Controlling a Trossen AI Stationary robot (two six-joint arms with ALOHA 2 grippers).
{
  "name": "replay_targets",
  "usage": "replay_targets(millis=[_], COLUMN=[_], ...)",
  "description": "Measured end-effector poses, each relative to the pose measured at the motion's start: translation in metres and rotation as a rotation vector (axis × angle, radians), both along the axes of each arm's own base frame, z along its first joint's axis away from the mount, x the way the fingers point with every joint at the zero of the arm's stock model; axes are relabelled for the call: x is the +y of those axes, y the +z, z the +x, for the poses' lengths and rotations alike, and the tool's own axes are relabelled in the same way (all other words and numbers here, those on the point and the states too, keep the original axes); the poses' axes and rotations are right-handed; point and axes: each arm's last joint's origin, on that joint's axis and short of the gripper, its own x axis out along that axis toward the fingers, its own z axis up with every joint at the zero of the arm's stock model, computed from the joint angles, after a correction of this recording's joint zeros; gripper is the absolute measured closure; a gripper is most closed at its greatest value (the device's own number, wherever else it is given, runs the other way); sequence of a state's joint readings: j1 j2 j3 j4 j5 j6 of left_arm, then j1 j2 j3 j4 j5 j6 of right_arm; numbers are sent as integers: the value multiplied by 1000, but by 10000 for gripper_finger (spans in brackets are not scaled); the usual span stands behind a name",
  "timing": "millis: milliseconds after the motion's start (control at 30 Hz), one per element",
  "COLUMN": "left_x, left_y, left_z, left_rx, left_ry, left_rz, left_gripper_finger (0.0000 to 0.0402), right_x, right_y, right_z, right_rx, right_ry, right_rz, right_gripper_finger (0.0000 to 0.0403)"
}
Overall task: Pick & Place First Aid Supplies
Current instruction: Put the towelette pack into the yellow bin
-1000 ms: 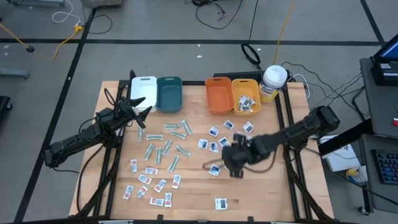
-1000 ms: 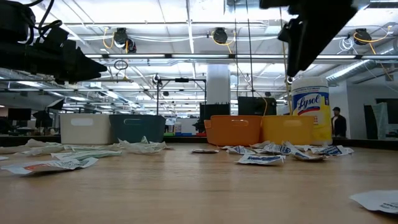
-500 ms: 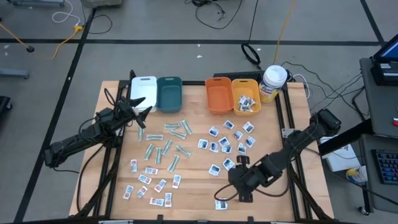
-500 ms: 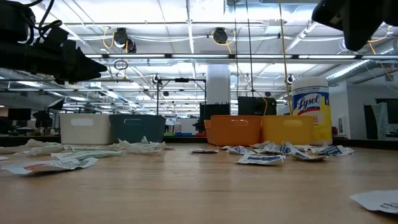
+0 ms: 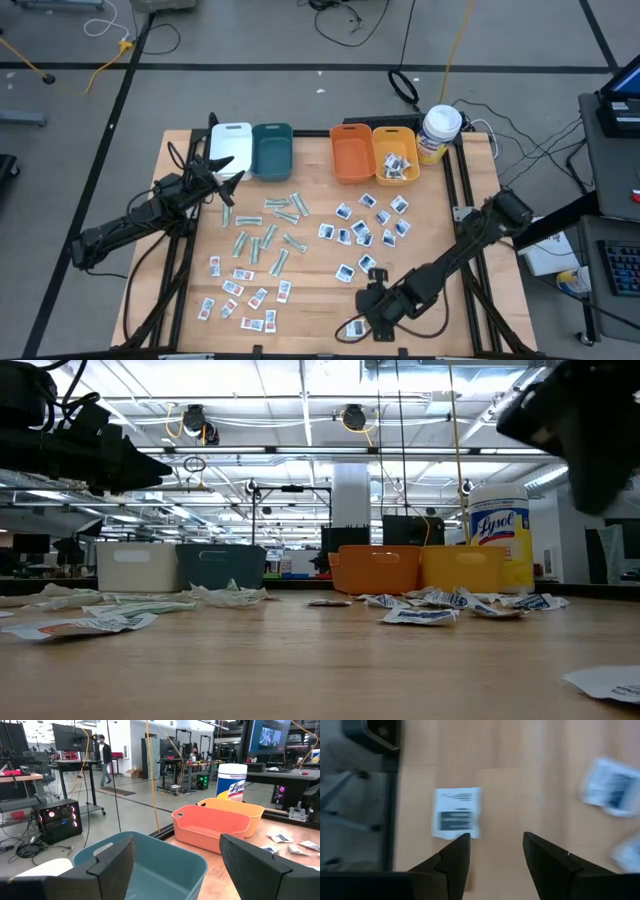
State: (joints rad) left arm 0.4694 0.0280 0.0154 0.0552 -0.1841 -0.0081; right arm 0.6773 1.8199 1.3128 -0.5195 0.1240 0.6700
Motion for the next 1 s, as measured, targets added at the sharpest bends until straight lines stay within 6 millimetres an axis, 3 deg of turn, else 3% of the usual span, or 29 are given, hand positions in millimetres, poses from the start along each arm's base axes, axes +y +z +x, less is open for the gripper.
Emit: replay_targets(millis=[300,600,733,900,1000], left_x=[0,0,0,0,0], left_y=[0,0,0,0,0], left_z=[0,0,0,0,0], left_rx=[0,0,0,0,0], left_ry=[0,0,0,0,0], left_rz=[1,0,0,0,0], left_gripper_finger=[105,105,105,105,105], right_x=[22,25,26,27,27], right_y=[-43,-49,-48,-47,-47], right_z=[8,12,13,14,13], right_rx=[32,20,-1,-3,7], right_ry=[47,49,47,58,66], right_rz=[31,38,57,66,79], right_gripper_finger=[227,236,283,384,393])
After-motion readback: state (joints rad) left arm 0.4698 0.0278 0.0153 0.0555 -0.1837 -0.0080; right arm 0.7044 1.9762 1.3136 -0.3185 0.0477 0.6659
